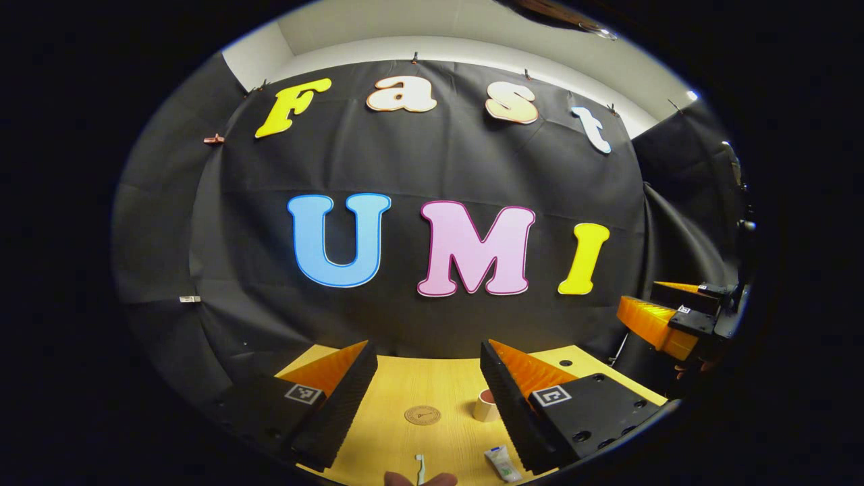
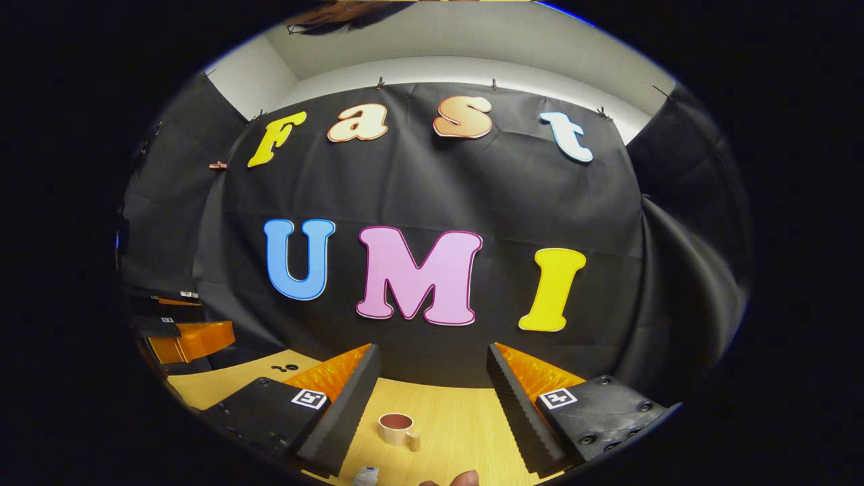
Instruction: Put the toothbrush and toothpaste on the desktop into the cup, then pick up the cup and place it on the coaster on the desktop.
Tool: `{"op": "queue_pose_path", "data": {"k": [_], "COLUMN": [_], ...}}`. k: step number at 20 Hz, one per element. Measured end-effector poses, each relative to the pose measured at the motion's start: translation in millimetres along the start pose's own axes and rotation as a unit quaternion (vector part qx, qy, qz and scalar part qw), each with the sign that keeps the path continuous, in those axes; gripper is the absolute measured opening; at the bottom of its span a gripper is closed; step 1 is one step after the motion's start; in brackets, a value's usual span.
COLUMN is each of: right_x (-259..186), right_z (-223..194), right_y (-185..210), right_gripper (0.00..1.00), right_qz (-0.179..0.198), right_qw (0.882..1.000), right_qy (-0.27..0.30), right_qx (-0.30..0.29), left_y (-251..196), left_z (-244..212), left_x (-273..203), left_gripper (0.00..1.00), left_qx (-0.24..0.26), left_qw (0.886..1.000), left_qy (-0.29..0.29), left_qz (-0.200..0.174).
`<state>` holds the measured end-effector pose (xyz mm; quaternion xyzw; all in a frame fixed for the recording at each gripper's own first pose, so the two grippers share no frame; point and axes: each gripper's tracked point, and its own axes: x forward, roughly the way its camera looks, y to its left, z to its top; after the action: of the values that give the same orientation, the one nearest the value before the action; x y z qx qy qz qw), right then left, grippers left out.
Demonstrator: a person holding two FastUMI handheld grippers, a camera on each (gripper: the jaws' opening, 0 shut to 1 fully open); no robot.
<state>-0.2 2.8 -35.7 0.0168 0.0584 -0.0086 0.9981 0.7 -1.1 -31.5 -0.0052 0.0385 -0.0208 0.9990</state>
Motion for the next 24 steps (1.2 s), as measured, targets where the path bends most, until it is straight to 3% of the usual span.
{"op": "queue_pose_path", "data": {"k": [7,11,15,24], "right_x": [0.6,-0.6,-11.1,-31.5], "right_z": [-52.6,-109.8,-179.0,-313.1], "right_y": [6.8,24.1,47.7,107.0], "right_gripper": [0.97,0.97,0.97,0.97], "right_qz": [0.006,0.027,0.043,0.069], "right_qw": [0.997,0.987,0.965,0.890], "right_qy": [0.076,0.157,0.257,0.450], "right_qx": [0.010,0.029,0.042,0.001], "left_y": [5.2,8.1,17.0,46.4], "left_z": [-43.5,-87.1,-123.3,-182.6], "left_x": [2.8,0.8,-3.1,-12.5], "left_gripper": [0.97,0.97,0.97,0.97], "left_qx": [-0.007,-0.009,-0.002,0.007], "left_qw": [0.998,0.994,0.989,0.981], "left_qy": [0.056,0.109,0.147,0.194], "left_qz": [0.002,-0.001,0.003,-0.002]}}
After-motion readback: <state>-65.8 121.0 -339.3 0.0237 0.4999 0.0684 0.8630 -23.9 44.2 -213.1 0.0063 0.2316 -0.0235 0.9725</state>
